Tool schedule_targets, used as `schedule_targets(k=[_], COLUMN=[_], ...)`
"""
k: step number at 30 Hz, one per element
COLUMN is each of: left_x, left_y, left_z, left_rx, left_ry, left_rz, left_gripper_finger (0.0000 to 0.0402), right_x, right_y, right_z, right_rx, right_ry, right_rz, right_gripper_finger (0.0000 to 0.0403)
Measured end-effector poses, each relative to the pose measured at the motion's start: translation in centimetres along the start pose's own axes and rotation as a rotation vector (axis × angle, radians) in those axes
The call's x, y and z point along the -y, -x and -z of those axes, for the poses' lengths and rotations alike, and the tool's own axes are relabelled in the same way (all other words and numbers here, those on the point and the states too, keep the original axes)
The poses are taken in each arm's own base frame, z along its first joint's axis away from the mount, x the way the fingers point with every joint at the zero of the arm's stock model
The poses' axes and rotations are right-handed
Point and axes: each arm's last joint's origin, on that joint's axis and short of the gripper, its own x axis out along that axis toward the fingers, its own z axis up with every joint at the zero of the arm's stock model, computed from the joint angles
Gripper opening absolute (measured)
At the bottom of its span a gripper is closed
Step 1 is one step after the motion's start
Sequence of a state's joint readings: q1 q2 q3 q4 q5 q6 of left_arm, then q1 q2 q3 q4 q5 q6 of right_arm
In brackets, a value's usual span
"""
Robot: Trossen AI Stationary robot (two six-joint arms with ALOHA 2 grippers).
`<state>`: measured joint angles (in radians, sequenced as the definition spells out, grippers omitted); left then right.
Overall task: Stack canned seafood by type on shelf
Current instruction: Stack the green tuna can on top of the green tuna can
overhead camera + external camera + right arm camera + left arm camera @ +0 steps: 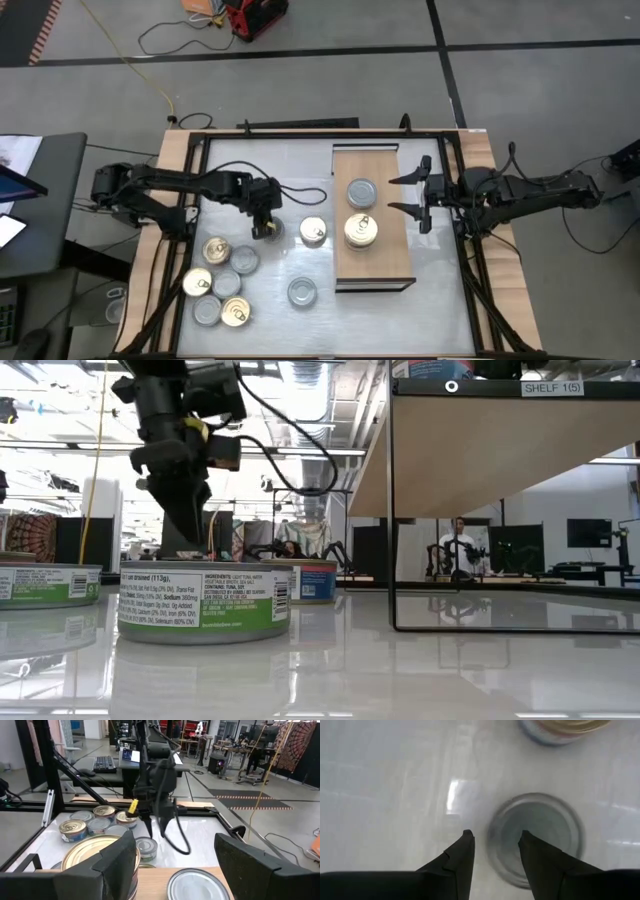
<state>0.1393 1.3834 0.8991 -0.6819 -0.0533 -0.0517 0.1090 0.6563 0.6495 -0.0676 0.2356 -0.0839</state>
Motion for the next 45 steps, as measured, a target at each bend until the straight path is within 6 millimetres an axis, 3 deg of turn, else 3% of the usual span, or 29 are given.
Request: schedule_targets(k=[8, 22, 27, 31, 40, 45], left_x=[-2.0, -1.7, -2.3, -3.6, -6.6, -8.5], left_y=[-0.8, -3.9, -4.0, -4.1, -4.1, -3.9], left_z=[0.3, -0.2, -0.1, -0.2, 0.1, 0.8], left_rx=[-0.015, -0.069, -0.072, -0.063, -0.041, -0.048], left_ry=[0.033, -0.031, -0.037, 0.003, 0.058, 0.148], left_rz=[0.032, 0.051, 0.059, 0.052, 0.021, 0.092], left_gripper_finger=[0.0115, 0.0105, 0.0063, 0.0008, 0.0001, 0.0], right_x=[0.0, 0.0, 0.0, 0.0, 0.0, 0.0], right_y=[0.0, 0.0, 0.0, 0.0, 0.0, 0.0], right_z=[0.0, 0.0, 0.0, 0.0, 0.0, 0.0], right_rx=[0.0, -0.003, -0.002, -0.001, -0.002, -0.002], right_ry=[0.004, 0.005, 0.005, 0.004, 0.004, 0.004], right_rz=[0.0, 0.0, 0.0, 0.0, 0.0, 0.0], right_gripper_finger=[0.0295, 0.0295, 0.0295, 0.0295, 0.0295, 0.0295])
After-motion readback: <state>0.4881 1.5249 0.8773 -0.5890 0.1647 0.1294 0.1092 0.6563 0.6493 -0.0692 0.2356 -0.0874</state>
